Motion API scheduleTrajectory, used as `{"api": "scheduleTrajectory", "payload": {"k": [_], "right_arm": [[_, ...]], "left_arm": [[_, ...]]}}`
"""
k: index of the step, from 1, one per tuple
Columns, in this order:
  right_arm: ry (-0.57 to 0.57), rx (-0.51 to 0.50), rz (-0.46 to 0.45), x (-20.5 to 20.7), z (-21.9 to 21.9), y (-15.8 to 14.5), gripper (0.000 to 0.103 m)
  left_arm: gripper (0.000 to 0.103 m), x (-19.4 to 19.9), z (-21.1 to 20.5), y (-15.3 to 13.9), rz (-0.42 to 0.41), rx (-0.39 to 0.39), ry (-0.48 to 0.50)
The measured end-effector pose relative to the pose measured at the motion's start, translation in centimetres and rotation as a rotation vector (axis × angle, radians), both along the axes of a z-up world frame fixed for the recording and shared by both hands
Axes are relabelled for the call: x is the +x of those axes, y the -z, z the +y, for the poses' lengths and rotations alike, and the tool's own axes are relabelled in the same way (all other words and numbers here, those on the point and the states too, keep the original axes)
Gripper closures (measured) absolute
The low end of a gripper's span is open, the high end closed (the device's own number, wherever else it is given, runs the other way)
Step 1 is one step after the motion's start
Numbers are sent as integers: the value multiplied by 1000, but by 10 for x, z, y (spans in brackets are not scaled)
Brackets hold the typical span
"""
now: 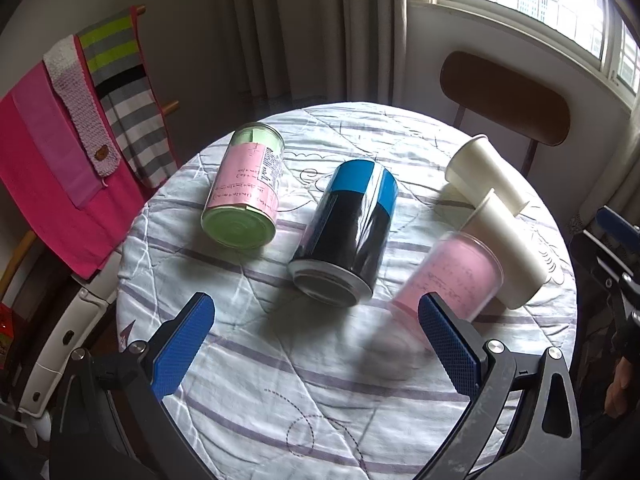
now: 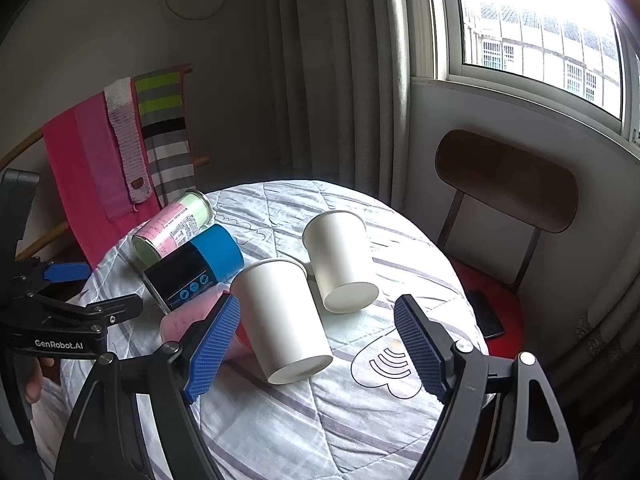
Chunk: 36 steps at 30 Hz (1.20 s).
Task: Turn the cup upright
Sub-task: 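Close the left gripper around the lying blue-and-black tumbler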
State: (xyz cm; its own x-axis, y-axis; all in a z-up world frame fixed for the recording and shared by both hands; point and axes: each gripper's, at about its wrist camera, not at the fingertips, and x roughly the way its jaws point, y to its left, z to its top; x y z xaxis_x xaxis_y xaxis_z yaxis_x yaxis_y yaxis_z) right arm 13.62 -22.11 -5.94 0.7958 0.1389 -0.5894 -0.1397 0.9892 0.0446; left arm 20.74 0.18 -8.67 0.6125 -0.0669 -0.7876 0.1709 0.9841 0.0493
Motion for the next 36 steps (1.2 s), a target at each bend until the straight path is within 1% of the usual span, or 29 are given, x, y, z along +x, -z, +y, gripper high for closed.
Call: {"api": "scheduleTrajectory", "payload": {"k": [1,3,7,10,12,13,15,17,18,20,22,24,26,28,30,32,36], "right_arm": [[-4,0,0,1,1,0,22],[-9,-3,-3,2,3,0,22],[-17,1,-3,5,4,0,22],[-22,4,5,8,5,1,22],[-26,2,9,9,5,2,22],[-25,1,9,10,4,2,22],[-26,4,11,11,4,3,22],[-29,3,12,12,5,4,22],[-31,2,11,13,5,5,22],[-34,0,15,15,5,7,22],[-30,7,25,19,5,10,22],[-21,32,41,25,3,12,22],[-11,51,64,31,1,14,22],[-14,59,80,36,-1,15,22],[-18,60,87,38,-2,16,22],[-14,59,87,41,-4,16,22],[-16,63,96,43,-5,19,22]], "left_arm": [[0,4,3,0,14,-24,5],[0,10,8,-2,18,-45,6],[0,22,14,0,47,-45,-11],[0,27,4,3,71,-79,55],[0,32,-8,9,91,-69,115],[0,35,-14,14,104,-52,128],[0,41,-21,21,119,-31,127],[0,46,-19,20,119,-62,112],[0,48,-18,20,121,-64,105],[1,50,-19,19,116,-42,102],[4,53,-20,22,126,-14,102],[8,57,-22,25,144,-15,104],[8,60,-23,29,157,-13,99],[11,63,-24,33,162,-5,102],[21,66,-24,36,177,-2,100],[27,67,-24,38,179,12,88],[29,68,-24,41,183,18,93]]}}
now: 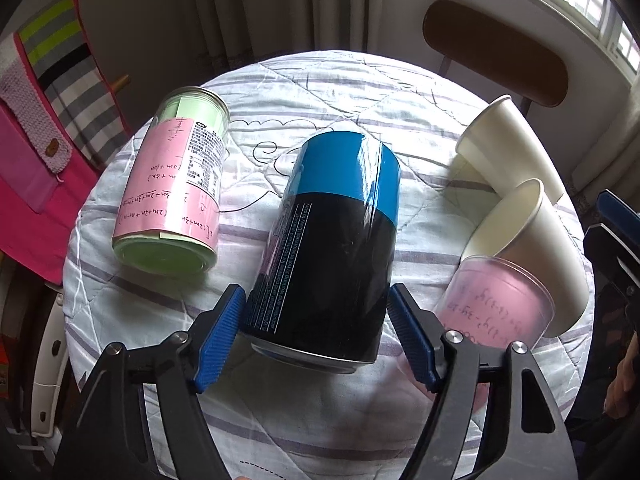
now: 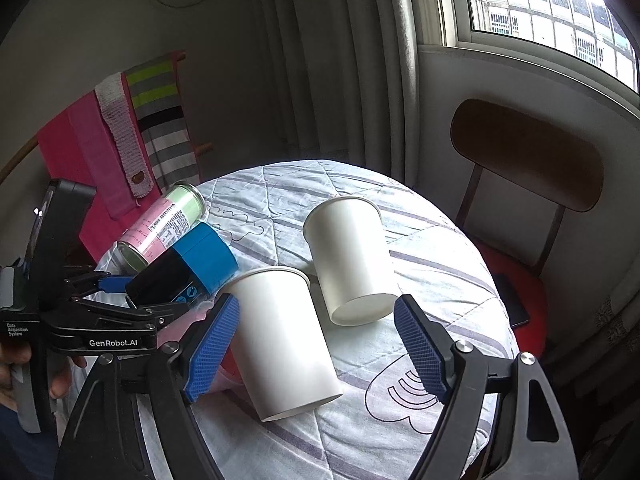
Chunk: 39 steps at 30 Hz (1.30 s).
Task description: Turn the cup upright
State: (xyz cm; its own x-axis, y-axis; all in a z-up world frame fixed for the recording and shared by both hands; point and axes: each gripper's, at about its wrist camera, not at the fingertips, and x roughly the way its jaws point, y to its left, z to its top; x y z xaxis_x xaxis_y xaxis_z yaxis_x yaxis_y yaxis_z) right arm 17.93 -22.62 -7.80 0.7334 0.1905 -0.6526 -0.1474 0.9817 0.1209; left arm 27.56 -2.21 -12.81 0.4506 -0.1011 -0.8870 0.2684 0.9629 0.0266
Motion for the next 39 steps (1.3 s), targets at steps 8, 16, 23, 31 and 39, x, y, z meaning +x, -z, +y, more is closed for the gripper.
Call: {"api": "scheduleTrajectory", "payload": {"k": [8,16,23,31,39], "right_arm": [[-16,-3,-3,-2,3,-2,22],[-56,-2,-1,-11,21,-10,22],[-77,-10,43,-26,43,-8,22],[-50,-38,72,-41,59,-6,22],[-70,117,210,-40,86,-16,22]], "left_arm": [[29,-10,6,-4,4,31,6],[29,-45,24,-6,22,30,-12],[29,-86,39,-8,18,-6,-28],[22,-121,48,-21,-55,-25,-55],[12,-159,81,-43,-130,-54,-105]]}}
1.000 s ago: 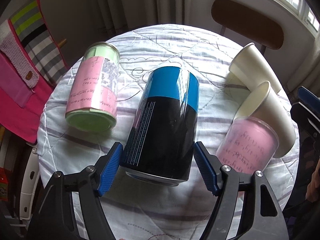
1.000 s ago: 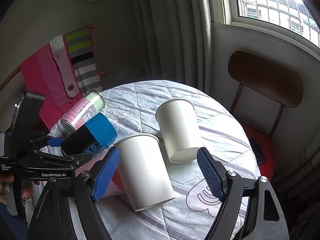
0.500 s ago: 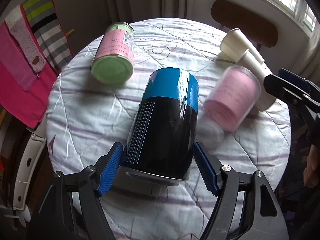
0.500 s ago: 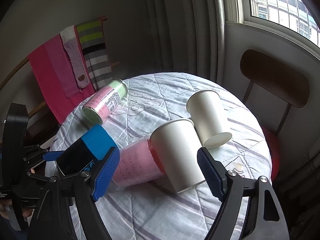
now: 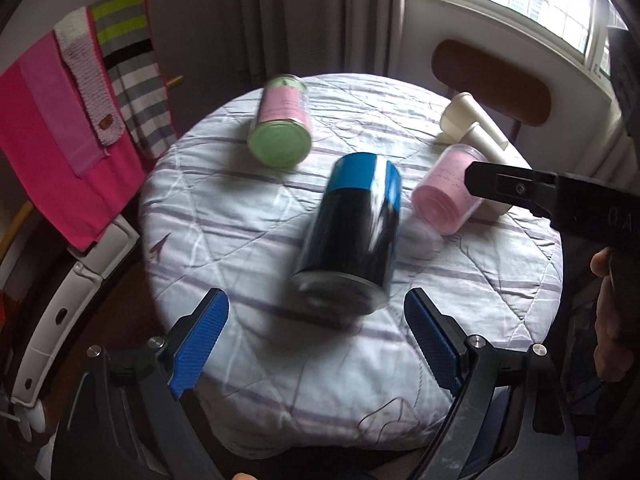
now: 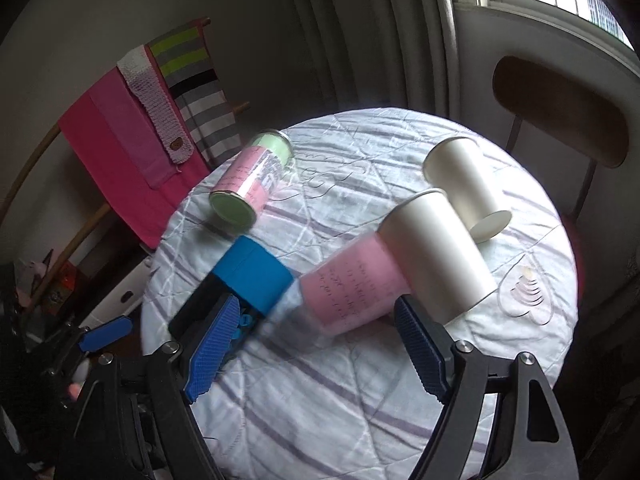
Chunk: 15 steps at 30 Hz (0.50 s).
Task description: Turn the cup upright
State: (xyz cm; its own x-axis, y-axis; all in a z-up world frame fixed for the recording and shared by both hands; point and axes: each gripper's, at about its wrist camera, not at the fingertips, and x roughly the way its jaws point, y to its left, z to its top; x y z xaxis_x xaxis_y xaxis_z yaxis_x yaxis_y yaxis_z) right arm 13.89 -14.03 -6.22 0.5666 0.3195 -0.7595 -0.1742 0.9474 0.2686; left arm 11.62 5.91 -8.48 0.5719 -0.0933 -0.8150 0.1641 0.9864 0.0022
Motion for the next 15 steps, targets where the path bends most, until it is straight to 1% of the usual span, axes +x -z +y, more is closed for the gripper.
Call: {"api": "scheduleTrajectory", "payload": {"k": [2,5,7,8,10,12,15], "right_arm": [[-7,58,55,6,11,3,22],[14,154,185,19,23,18,22],[33,215,258,24,29,29,22],[48,219,271,25,35,33,22],[62,223,267,28,42,36,22],[110,225,301,36,44,43,22],[142,279,346,46,40,54,22]], "left_arm": [[12,-6,9,-5,-16,0,-19],[11,-13,18,-10,-49,57,-59],[10,-13,24,-12,-61,70,-80],[10,-12,26,-12,-63,67,-80],[10,-11,32,-12,-66,50,-77],[10,-9,35,-11,-69,52,-79],[10,-5,42,-7,-66,49,-90]]}}
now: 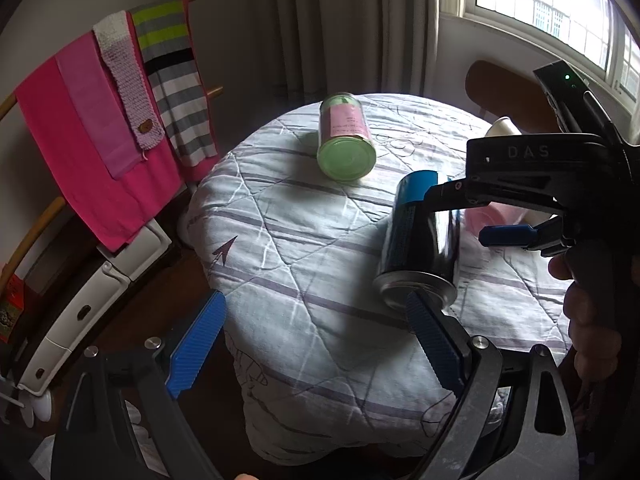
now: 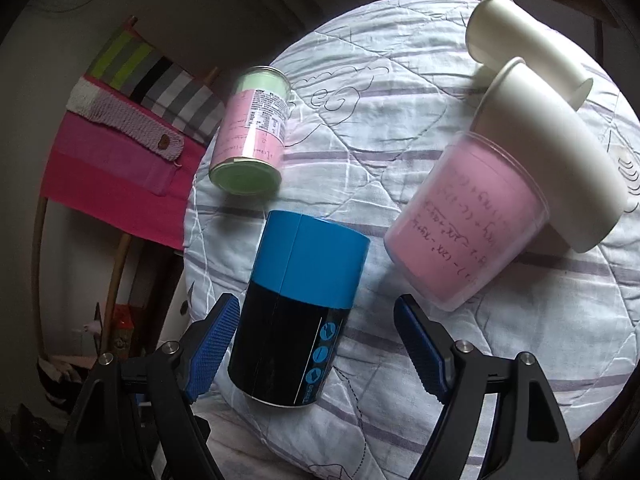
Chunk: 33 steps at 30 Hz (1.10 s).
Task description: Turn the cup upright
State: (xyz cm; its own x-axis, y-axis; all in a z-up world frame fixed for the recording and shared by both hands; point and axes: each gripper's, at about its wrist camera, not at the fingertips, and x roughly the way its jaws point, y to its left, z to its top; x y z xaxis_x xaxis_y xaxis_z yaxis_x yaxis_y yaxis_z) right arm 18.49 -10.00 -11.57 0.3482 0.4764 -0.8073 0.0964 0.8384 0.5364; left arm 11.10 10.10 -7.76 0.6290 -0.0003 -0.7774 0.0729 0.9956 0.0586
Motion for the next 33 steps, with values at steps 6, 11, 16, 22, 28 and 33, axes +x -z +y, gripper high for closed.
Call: {"api": "scheduleTrajectory", "payload": {"k": [6,11,16,22,28,33], "right_arm": [[-42,66,52,12,6,13,23],[-86,82,-3,13,11,13,32],[-153,65,-128,3,15,6,33],[-187,-104,-377,-17,18,-13,33],[-184,-261,-662,-30,25,-30,33],[-240,-375,-732,-43,35,-22,38]], "left_arm": [[9,19,15,12,19,-15,-59],[9,29,15,20,36,-11,-74],[9,33,14,28,59,-28,-76],[9,31,11,28,62,-43,-69],[9,28,11,27,64,-69,-74],[9,25,9,29,73,-83,-68]]}}
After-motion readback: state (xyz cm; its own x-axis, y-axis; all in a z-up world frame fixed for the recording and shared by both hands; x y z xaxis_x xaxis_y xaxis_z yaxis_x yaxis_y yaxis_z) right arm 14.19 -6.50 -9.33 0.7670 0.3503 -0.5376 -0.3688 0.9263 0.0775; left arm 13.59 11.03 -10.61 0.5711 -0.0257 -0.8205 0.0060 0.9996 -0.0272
